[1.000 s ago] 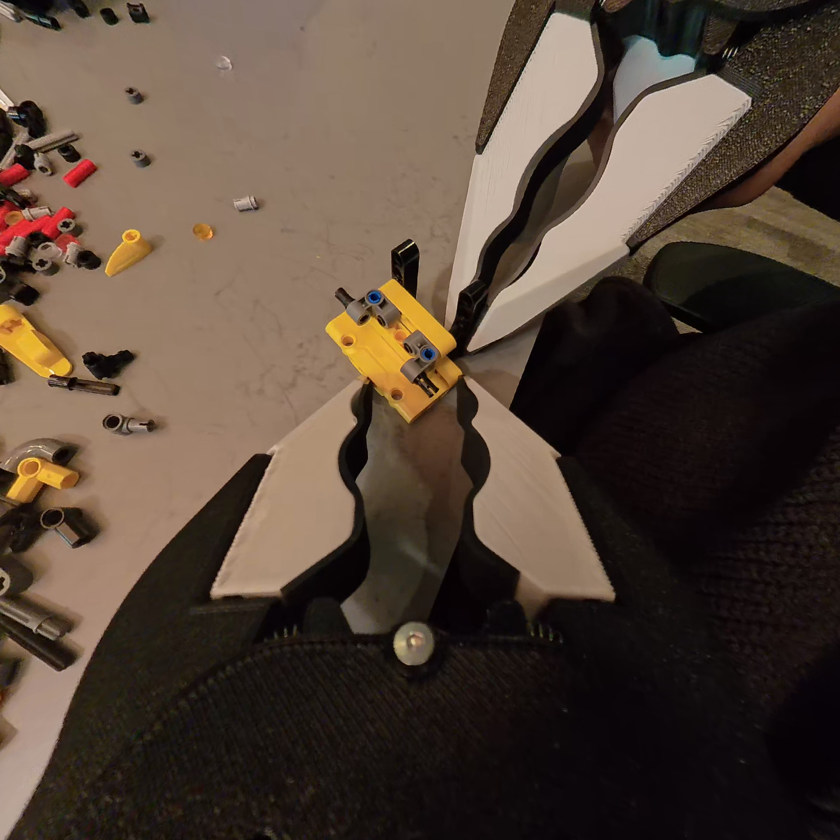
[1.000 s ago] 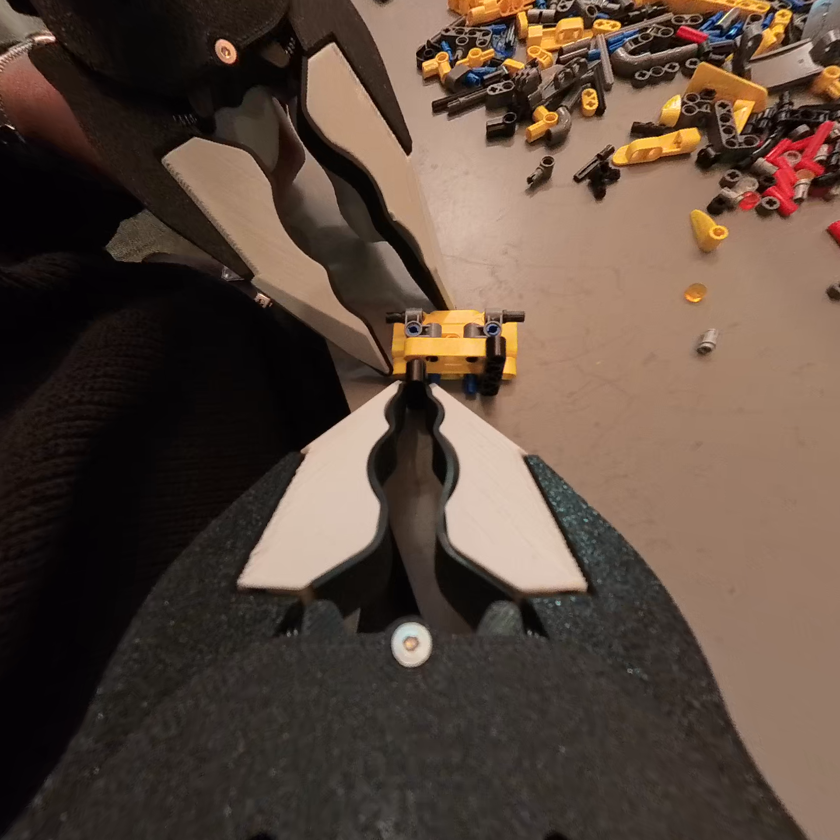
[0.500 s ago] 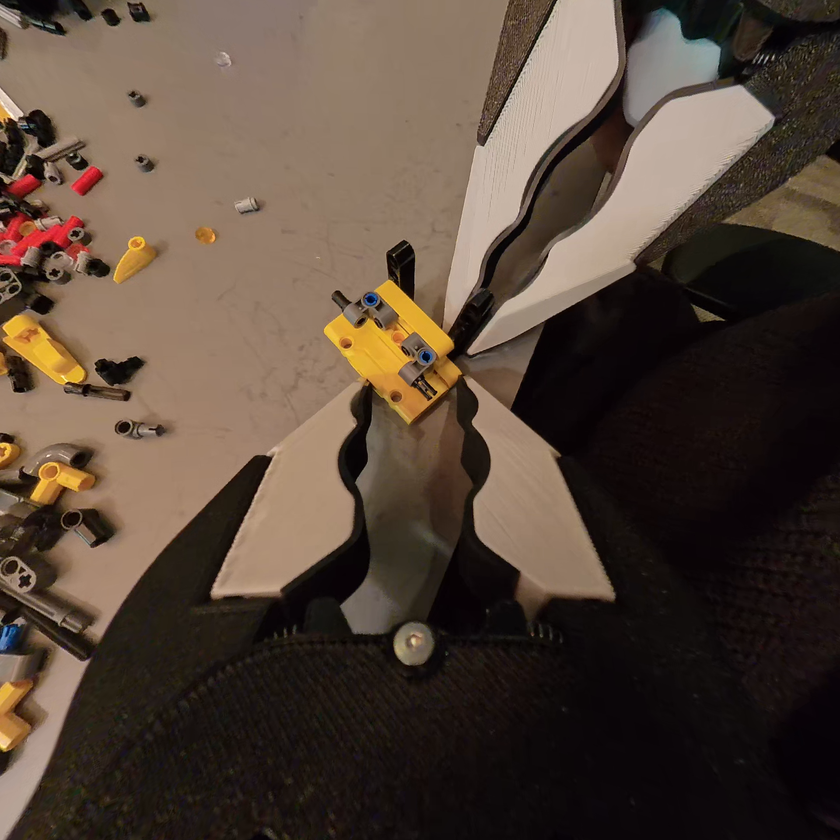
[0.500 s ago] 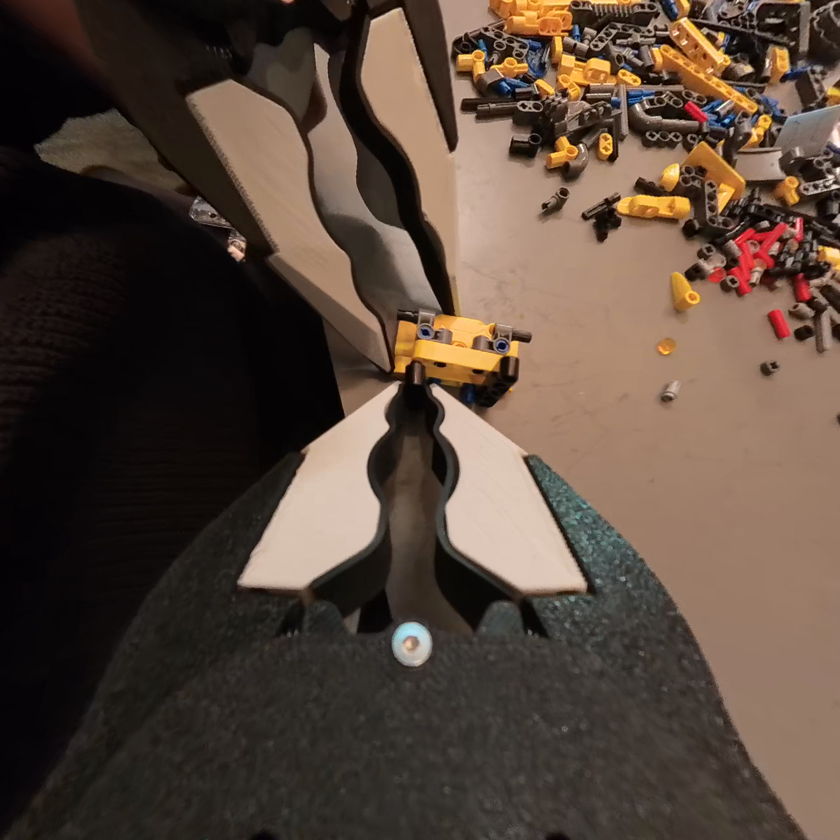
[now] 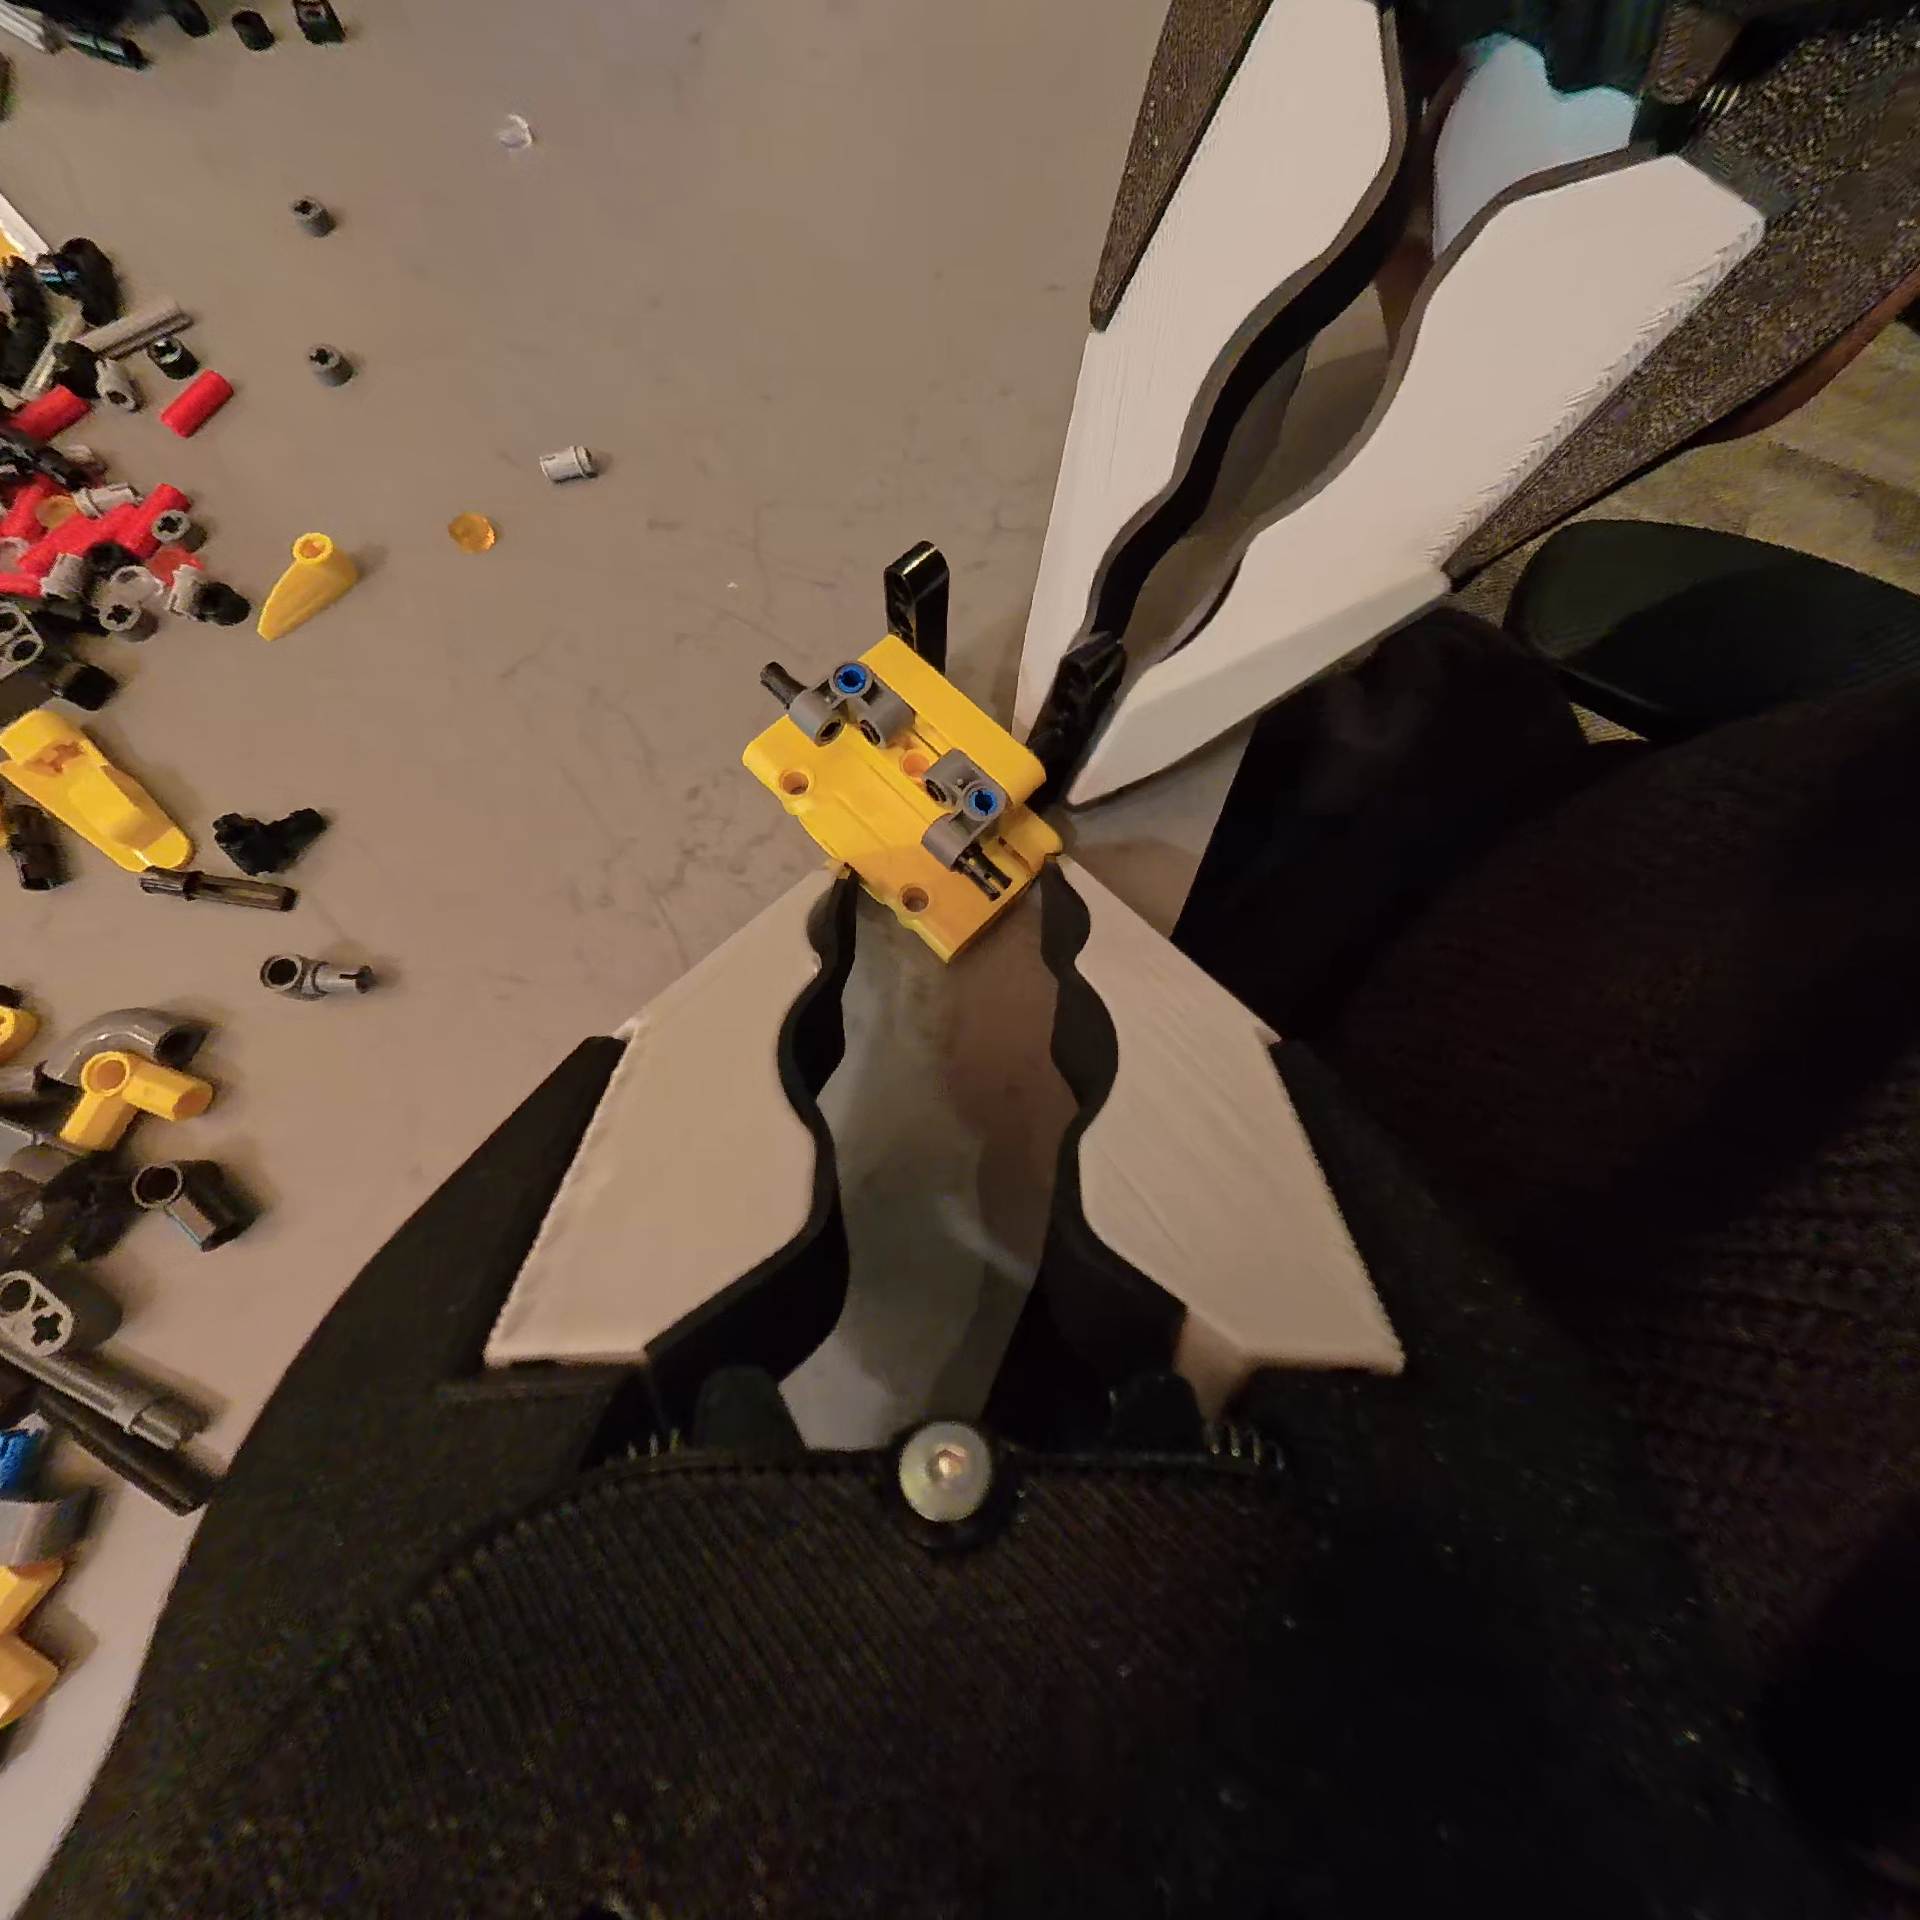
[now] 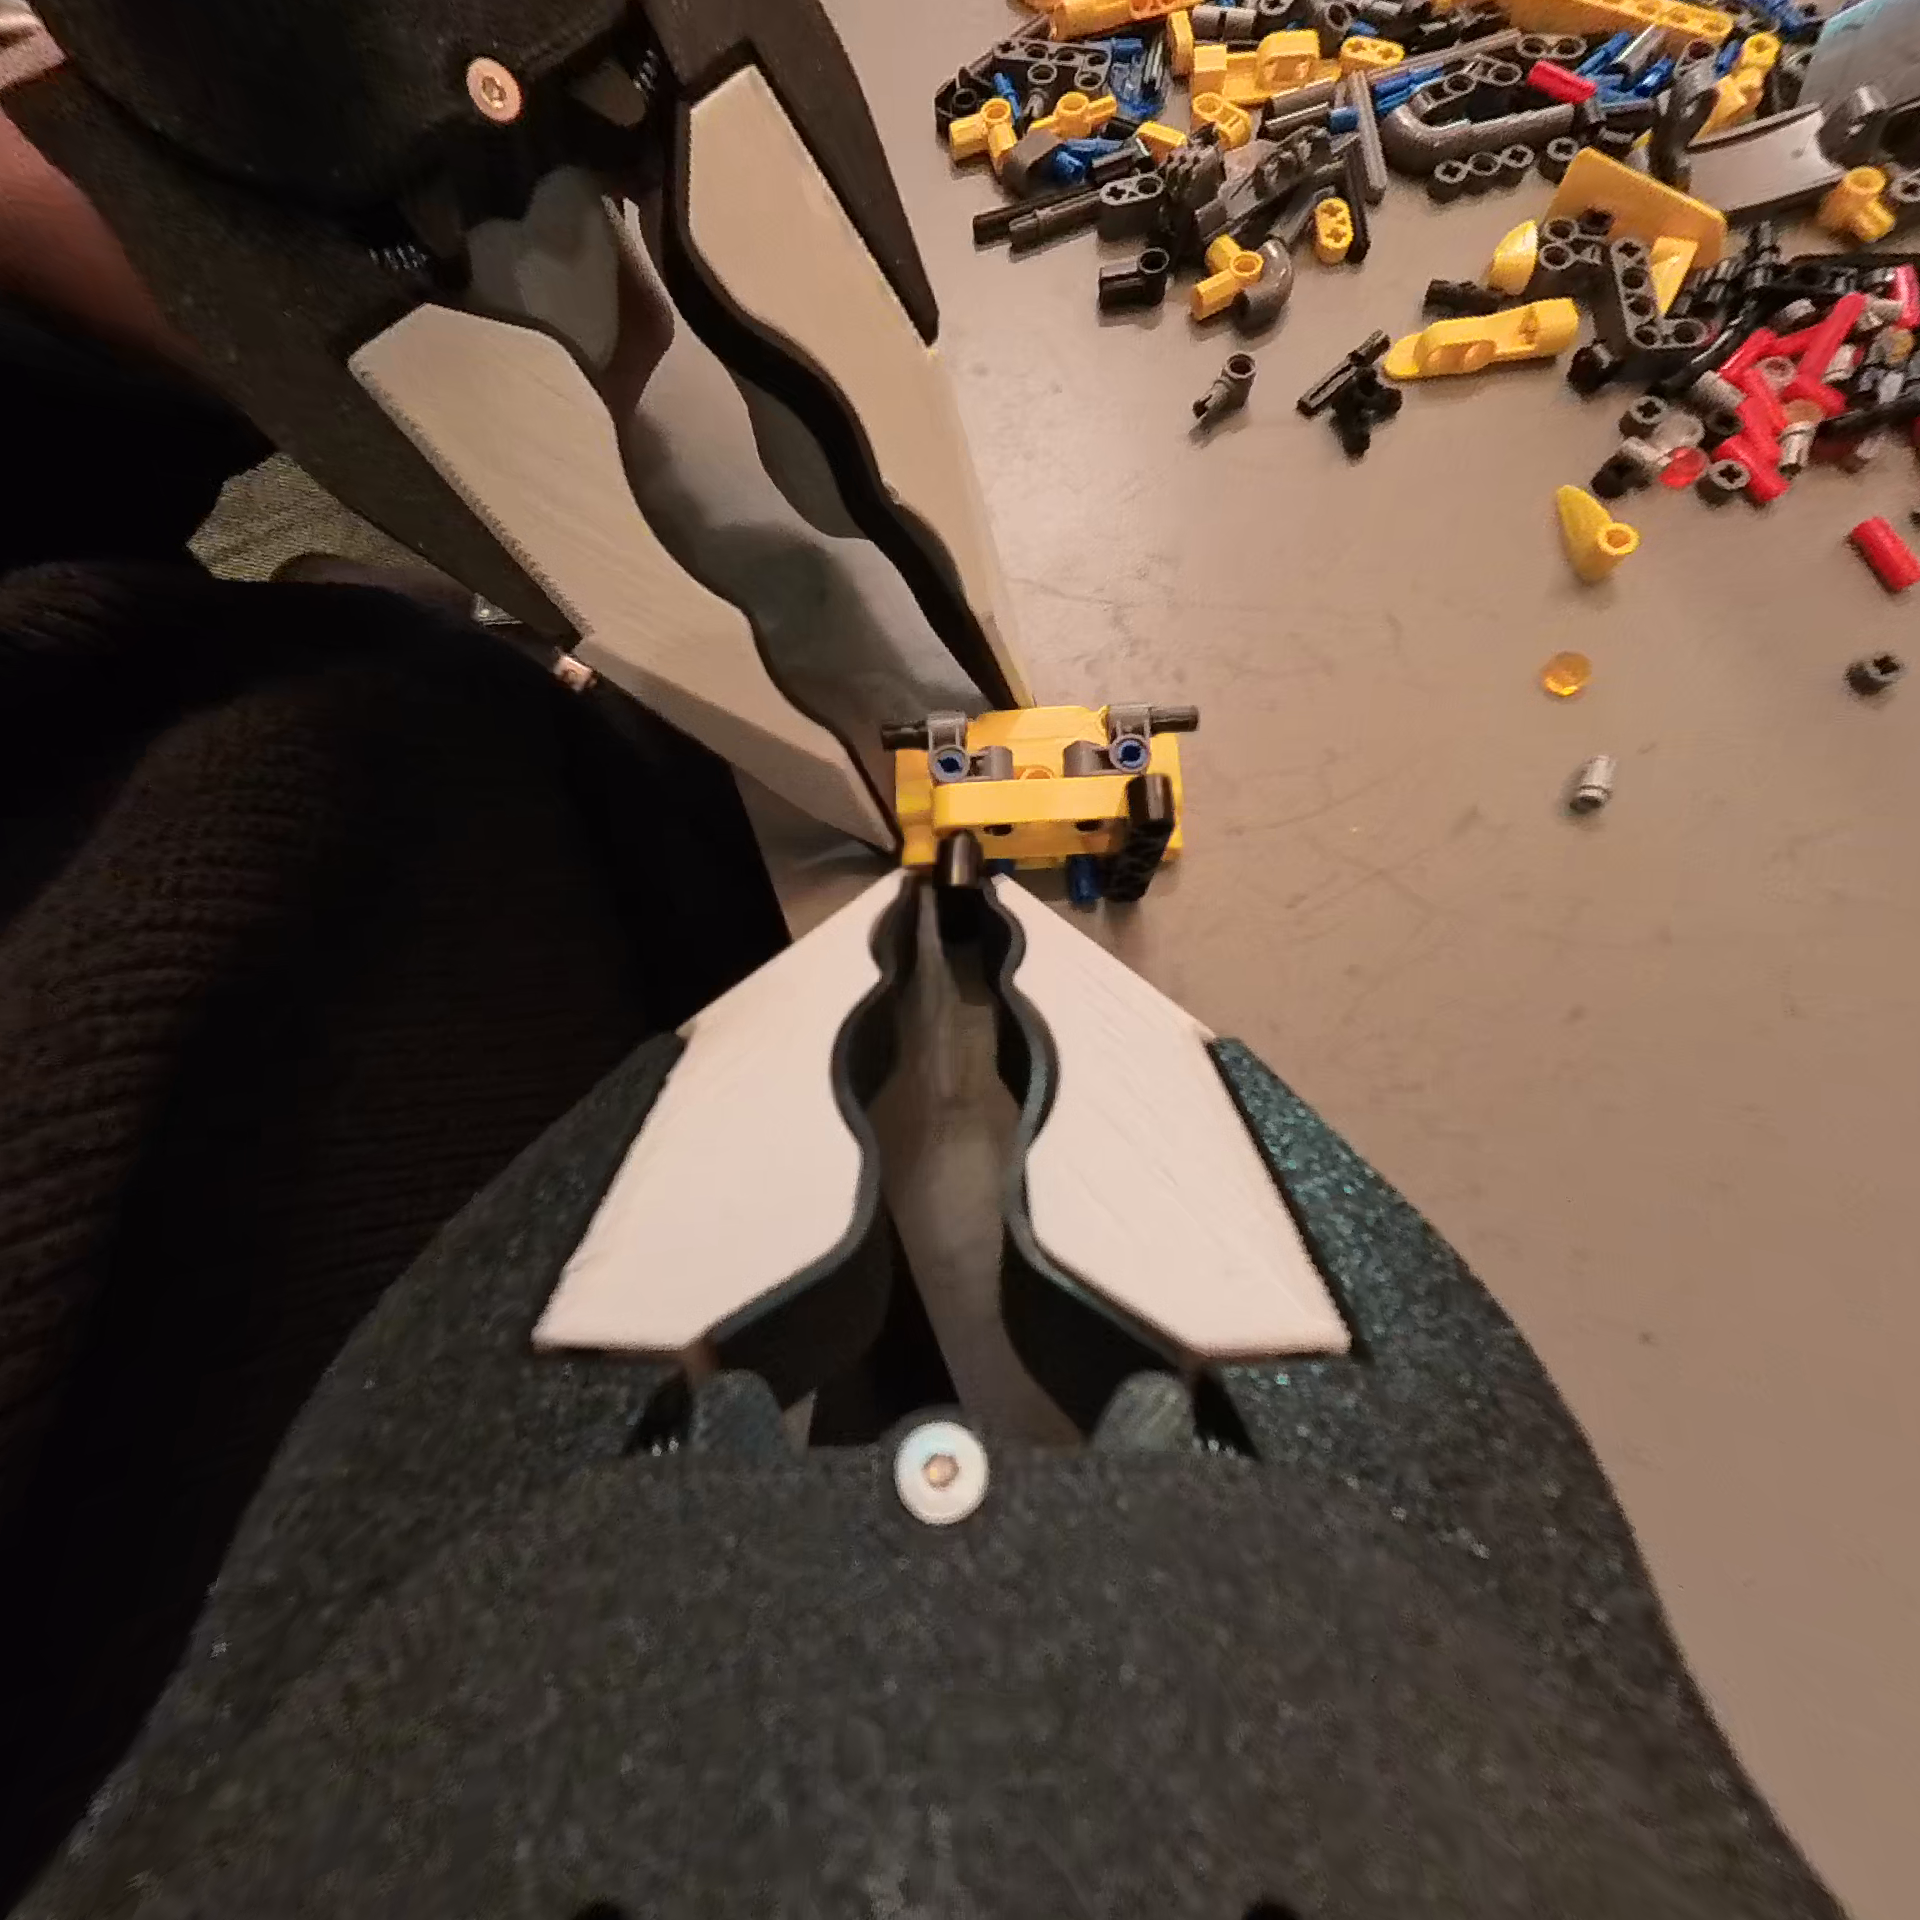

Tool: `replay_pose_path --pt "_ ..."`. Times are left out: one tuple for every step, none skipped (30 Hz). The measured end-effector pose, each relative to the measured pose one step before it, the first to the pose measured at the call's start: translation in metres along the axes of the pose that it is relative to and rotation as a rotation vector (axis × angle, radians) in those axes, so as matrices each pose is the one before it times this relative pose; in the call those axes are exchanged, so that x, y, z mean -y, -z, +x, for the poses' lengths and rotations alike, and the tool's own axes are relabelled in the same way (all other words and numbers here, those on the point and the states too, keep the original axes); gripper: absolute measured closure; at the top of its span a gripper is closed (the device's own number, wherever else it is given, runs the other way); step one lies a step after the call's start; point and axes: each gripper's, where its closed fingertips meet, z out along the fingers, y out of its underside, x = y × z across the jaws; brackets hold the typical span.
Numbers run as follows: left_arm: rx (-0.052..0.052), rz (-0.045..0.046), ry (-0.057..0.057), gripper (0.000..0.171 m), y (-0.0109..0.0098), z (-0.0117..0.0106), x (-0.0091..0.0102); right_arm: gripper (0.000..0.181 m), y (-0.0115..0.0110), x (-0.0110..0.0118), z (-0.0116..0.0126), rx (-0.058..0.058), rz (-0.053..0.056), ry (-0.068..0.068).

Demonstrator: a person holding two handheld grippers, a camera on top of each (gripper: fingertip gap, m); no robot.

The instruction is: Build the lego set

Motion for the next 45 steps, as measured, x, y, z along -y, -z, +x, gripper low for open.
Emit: replay_pose_path --pt "0.002 0.00005 -0.0007 0.137 0.0 -0.00032 0.00001 0.167 0.00042 0.00006 -0.00091 0.0159 0.0009 -0.0105" --pt "0.0014 -0.00007 -0.0009 0.137 0.00007 -0.00021 -0.00007 0.164 0.00075 -0.00014 -0.00097 0.0186 0.0001 -0.0152" --pt "0.0002 -0.00006 -0.0002 0.138 0.00004 -0.00013 -0.00004 0.16 0.00067 -0.00078 0.0001 0.0135 -0.0039 -0.0158" --pt "-0.0006 0.00059 0.0005 0.138 0.0 0.00003 0.00005 0.16 0.00074 -0.00151 0.00118 0.0056 -0.0074 -0.0121" --pt "-0.0009 0.00092 -0.0002 0.138 0.00001 -0.00002 -0.00007 0.16 0.00078 -0.0016 0.00144 -0.0002 -0.0056 -0.0059" --pt "-0.0014 0.00072 0.0009 0.138 0.00001 -0.00006 0.00007 0.161 0.00101 -0.00103 0.00108 -0.0037 -0.0006 0.0007" --pt "-0.0014 0.00029 0.0012 0.138 0.00004 -0.00004 0.00001 0.162 0.00108 -0.00056 0.00055 -0.0048 0.0019 0.005" --pt "-0.0007 0.0006 0.0004 0.138 0.00004 -0.00004 0.00002 0.163 0.00096 -0.0004 0.00015 -0.0051 0.0017 0.0055" --pt "-0.0003 0.00046 0.0001 0.138 -0.00003 0.00005 0.00006 0.165 0.0008 -0.00037 -0.00008 -0.0048 0.0003 0.0047" --pt "0.0002 0.00014 -0.0005 0.138 -0.00001 -0.00006 0.00002 0.168 0.00031 -0.0006 -0.00015 -0.0042 -0.0018 0.0038" --pt "0.0006 -0.00022 -0.0009 0.138 -0.00006 0.00003 0.00003 0.168 -0.00018 -0.00092 -0.00044 -0.0016 -0.0034 0.0027" --pt "0.0005 -0.00033 -0.0006 0.138 -0.00002 -0.00002 -0.00002 0.169 -0.00068 -0.00081 -0.00029 -0.0014 -0.0035 0.0004" --pt "0.0007 0.00001 -0.0005 0.138 -0.00004 -0.00005 0.00003 0.169 -0.00095 -0.00039 -0.00008 -0.0025 -0.0019 -0.0025" --pt "0.0012 -0.00009 -0.0005 0.138 -0.00007 -0.00003 0.00005 0.169 -0.001 0.00004 -0.00063 0.0011 0.0012 -0.0041" --pt "0.0014 -0.00033 -0.0007 0.138 -0.00003 0.00007 -0.00001 0.168 -0.00088 0.00055 -0.00069 0.0018 0.0034 -0.0072" --pt "0.0014 -0.00023 -0.0008 0.138 0.0 -0.00003 -0.00003 0.166 -0.00052 0.00087 -0.00007 -0.0014 0.0039 -0.0109" --pt "0.0012 -0.00029 -0.0007 0.138 -0.0001 0.00005 0.00005 0.164 -0.00011 0.00102 0.00031 -0.0034 0.005 -0.0121" --pt "0.0008 -0.00021 -0.0008 0.138 0.00004 -0.00003 -0.00006 0.163 0.0002 0.00126 0.00041 -0.0032 0.0061 -0.0118" --pt "-0.0001 -0.00036 -0.0001 0.138 -0.00001 0.00004 0.00011 0.162 0.0005 0.0013 0.00059 -0.0034 0.0063 -0.0113" --pt "-0.0007 -0.00033 0.0003 0.138 0.0 -0.00002 -0.00002 0.162 0.00072 0.00103 0.00099 -0.0048 0.0047 -0.0109" --pt "-0.0004 -0.00022 -0.0001 0.138 -0.00005 0.0 0.00003 0.164 0.00059 0.00072 0.00082 -0.0034 0.003 -0.0086" --pt "-0.0002 0.00011 -0.0002 0.138 -0.00001 0.00001 0.00002 0.17 0.00067 0.00045 0.00065 -0.0015 0.0025 -0.0055" --pt "-0.0001 0.00039 0.0001 0.138 0.00008 -0.00001 -0.00004 0.174 0.00055 0.0004 0.00047 -0.0004 0.0026 -0.0034" --pt "0.0004 0.00041 -0.0001 0.138 -0.00003 -0.00006 0.00006 0.174 0.00014 -0.00007 0.00042 0.0014 -0.0001 -0.004" --pt "0.0003 0.00001 0.0 0.138 0.00006 0.00001 -0.00006 0.174 -0.00004 -0.00024 0.00008 0.0035 -0.0013 -0.0055" --pt "0.0002 0.00007 0.0001 0.138 -0.00004 0.00006 0.00004 0.174 -0.00009 0.00007 -0.00002 0.0047 0.0004 -0.0044" --pt "0.0002 0.00009 -0.0001 0.138 -0.00001 -0.00003 0.00001 0.174 0.0 0.00002 -0.00001 0.0035 0.0001 -0.0019" --pt "0.0002 -0.00012 0.0001 0.138 0.00001 -0.00002 -0.00002 0.174 -0.00016 0.0 0.00003 0.002 -0.001 0.0009" --pt "0.0002 -0.00002 -0.0001 0.138 0.00006 0.00001 -0.00006 0.174 0.00003 -0.00014 -0.00012 0.0006 -0.0019 0.0051" --pt "0.0 0.00043 0.0 0.138 -0.00003 0.00001 0.00006 0.174 0.00003 -0.00013 0.00001 -0.0015 -0.0023 0.0086" --pt "-0.0004 0.00054 0.0002 0.138 0.0 0.00002 -0.00009 0.175 0.00004 -0.0001 0.00001 -0.0018 -0.0017 0.0095" --pt "-0.0007 0.00037 0.0003 0.138 0.00005 -0.00005 -0.00001 0.175 -0.00004 0.00003 -0.00016 -0.0015 -0.0003 0.0108" --pt "-0.0012 0.00038 0.0007 0.138 0.00005 0.00005 -0.00001 0.175 -0.00006 0.00013 -0.00007 -0.0018 0.0008 0.013" --pt "-0.0016 0.00084 0.001 0.138 -0.00007 -0.00002 0.00001 0.175 -0.00001 0.0001 -0.00015 -0.0018 0.0014 0.0152" --pt "-0.0019 0.00133 0.0017 0.138 0.0001 0.00001 -0.0001 0.175 -0.00011 0.00003 -0.00018 -0.002 0.0013 0.017" --pt "-0.0025 0.00185 0.0024 0.138 0.00005 0.0 0.0 0.175 0.00001 -0.00001 -0.00013 -0.0024 0.0002 0.0184" --pt "-0.0029 0.00243 0.0036 0.138 0.00005 0.00005 0.00005 0.175 -0.00005 0.00007 -0.00032 -0.0023 -0.0012 0.0211" --pt "-0.0033 0.00277 0.0044 0.138 0.00006 0.00011 -0.00006 0.175 0.00007 0.0 -0.00026 -0.0013 -0.0033 0.0205" --pt "-0.0036 0.00259 0.005 0.138 0.00012 0.00008 0.00002 0.175 -0.00007 0.00005 -0.00017 0.001 -0.006 0.0142" --pt "-0.0032 0.00193 0.0041 0.138 0.00007 0.00003 -0.00011 0.175 -0.00014 0.00007 -0.00008 0.0041 -0.0077 0.0099" --pt "-0.0029 0.00136 0.0033 0.138 0.00013 -0.00002 0.00005 0.175 -0.00003 0.0 0.00001 0.0063 -0.0079 0.0099" --pt "-0.0027 0.0007 0.0027 0.138 0.00008 -0.00001 -0.00009 0.175 -0.00015 0.00005 -0.00006 0.0077 -0.0073 0.0083" --pt "-0.0023 0.00039 0.0022 0.138 -0.00001 -0.00006 -0.00004 0.175 0.00001 -0.00005 -0.0001 0.0092 -0.0071 0.0056" --pt "-0.0025 0.00008 0.0031 0.138 0.00008 0.00004 -0.00001 0.175 -0.00015 -0.00004 -0.00047 0.0121 -0.0075 0.005" --pt "-0.0027 -0.00002 0.0033 0.138 0.00007 -0.00006 0.00001 0.175 -0.00009 0.00003 -0.00121 0.0146 -0.0075 0.0052"
